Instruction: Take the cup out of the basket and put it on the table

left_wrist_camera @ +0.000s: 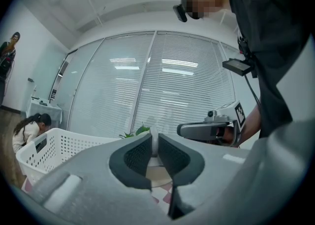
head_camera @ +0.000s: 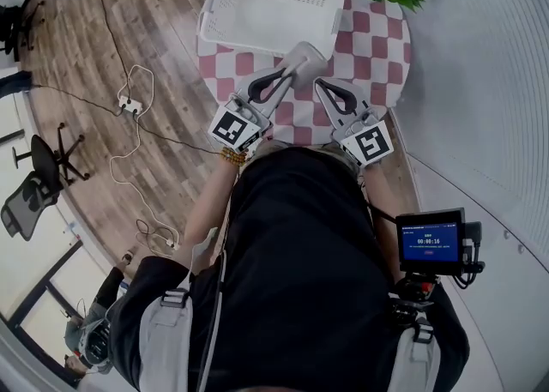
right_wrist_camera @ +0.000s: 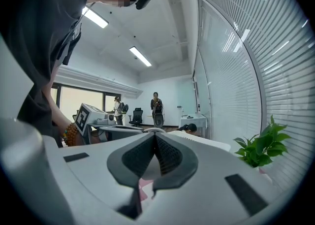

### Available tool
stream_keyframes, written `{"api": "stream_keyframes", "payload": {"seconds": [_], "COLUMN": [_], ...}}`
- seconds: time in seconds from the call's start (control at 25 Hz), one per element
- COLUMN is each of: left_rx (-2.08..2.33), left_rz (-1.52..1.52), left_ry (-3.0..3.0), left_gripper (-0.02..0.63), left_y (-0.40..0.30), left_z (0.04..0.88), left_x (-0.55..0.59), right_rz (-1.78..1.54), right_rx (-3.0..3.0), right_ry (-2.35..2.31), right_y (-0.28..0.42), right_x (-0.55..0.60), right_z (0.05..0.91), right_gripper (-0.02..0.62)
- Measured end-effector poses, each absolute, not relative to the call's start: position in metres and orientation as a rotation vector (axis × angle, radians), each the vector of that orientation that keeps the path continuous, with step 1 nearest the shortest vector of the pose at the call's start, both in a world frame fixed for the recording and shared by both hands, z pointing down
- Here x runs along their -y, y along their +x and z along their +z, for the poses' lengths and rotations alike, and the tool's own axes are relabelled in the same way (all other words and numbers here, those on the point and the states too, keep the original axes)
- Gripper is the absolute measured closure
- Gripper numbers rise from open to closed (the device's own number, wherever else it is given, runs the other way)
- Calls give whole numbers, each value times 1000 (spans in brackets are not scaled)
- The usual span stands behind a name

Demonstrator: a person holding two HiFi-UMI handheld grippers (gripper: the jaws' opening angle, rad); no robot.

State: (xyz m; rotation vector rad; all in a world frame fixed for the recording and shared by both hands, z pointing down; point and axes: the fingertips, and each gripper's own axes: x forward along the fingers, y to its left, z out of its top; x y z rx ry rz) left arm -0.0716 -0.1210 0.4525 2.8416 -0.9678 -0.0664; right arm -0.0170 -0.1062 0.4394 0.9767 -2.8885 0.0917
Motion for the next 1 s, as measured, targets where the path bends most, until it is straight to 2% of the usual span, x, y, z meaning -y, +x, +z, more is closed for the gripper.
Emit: {"api": "stream_keyframes", "payload": {"seconds": [1.0], "left_rx": [956], "left_rz": [-109], "left_ry": [2889], "left_gripper": [565], "left_y": [-69], "left_z": [421], "left_x": [118], "right_rz": [-43], "right_rx": [2894], "right_ry": [954], "right_y": [-26], "right_x": [102], "right_z": [412], "right_gripper": [586]}}
